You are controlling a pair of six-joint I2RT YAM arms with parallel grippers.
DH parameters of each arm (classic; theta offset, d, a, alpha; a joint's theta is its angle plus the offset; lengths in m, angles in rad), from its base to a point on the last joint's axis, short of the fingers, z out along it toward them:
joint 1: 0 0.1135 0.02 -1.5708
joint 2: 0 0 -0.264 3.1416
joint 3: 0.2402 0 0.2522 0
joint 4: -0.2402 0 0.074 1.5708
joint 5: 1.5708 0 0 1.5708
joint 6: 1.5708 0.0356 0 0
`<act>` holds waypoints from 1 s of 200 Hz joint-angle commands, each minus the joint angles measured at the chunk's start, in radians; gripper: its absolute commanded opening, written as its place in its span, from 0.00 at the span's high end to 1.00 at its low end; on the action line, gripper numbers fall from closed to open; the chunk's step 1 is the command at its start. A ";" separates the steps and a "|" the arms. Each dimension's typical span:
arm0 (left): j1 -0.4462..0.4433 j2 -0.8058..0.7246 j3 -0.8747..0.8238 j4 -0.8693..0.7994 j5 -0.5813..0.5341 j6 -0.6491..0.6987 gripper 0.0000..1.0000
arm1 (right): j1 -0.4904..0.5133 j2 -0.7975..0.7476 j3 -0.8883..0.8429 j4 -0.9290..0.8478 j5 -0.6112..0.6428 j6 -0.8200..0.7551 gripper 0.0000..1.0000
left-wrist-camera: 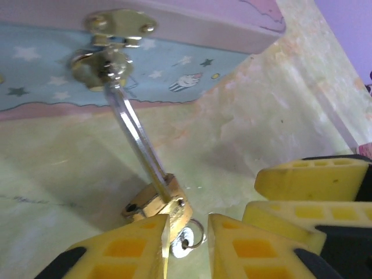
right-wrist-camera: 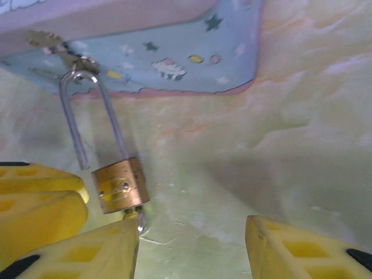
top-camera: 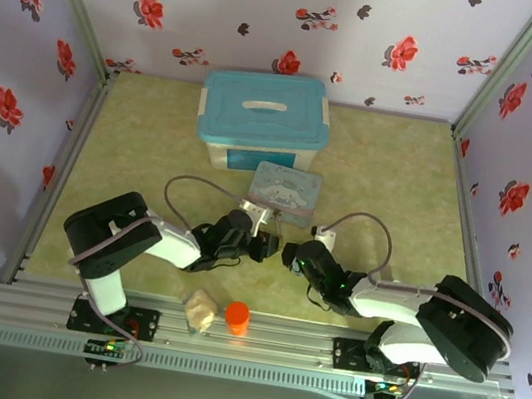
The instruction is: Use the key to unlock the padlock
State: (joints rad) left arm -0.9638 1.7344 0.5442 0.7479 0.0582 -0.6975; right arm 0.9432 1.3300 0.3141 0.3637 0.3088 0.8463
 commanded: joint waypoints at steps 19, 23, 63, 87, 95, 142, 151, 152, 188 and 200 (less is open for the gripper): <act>0.010 -0.166 -0.056 -0.024 -0.028 -0.030 0.77 | -0.006 0.041 0.071 0.010 -0.097 -0.120 0.49; 0.010 -0.192 -0.055 -0.045 -0.031 -0.024 0.77 | -0.005 0.046 0.081 -0.005 -0.097 -0.127 0.49; 0.028 -0.413 -0.053 -0.291 -0.138 0.023 0.73 | -0.001 0.143 0.185 -0.138 -0.036 -0.163 0.49; 0.053 -0.480 -0.085 -0.327 -0.155 0.020 0.72 | -0.001 0.187 0.197 -0.140 -0.015 -0.155 0.50; 0.057 -0.489 -0.101 -0.321 -0.156 0.014 0.72 | 0.000 0.196 0.195 -0.130 -0.007 -0.149 0.51; 0.063 -0.457 -0.139 -0.281 -0.159 -0.023 0.72 | 0.007 0.252 0.215 -0.123 0.004 -0.159 0.60; 0.063 -0.451 -0.141 -0.271 -0.159 -0.026 0.72 | 0.006 0.249 0.204 -0.099 0.000 -0.162 0.64; 0.063 -0.450 -0.141 -0.270 -0.159 -0.025 0.72 | 0.006 0.249 0.202 -0.096 0.000 -0.163 0.64; 0.064 -0.431 -0.119 -0.277 -0.162 -0.016 0.72 | 0.006 0.231 0.143 -0.021 -0.010 -0.155 0.78; 0.067 -0.426 -0.102 -0.296 -0.163 -0.009 0.72 | 0.002 0.216 0.116 0.009 -0.011 -0.142 0.82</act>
State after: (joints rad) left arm -0.9051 1.2915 0.4152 0.4625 -0.0788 -0.7082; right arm 0.9512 1.5486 0.4942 0.3576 0.2874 0.6895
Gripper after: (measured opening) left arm 0.281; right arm 0.212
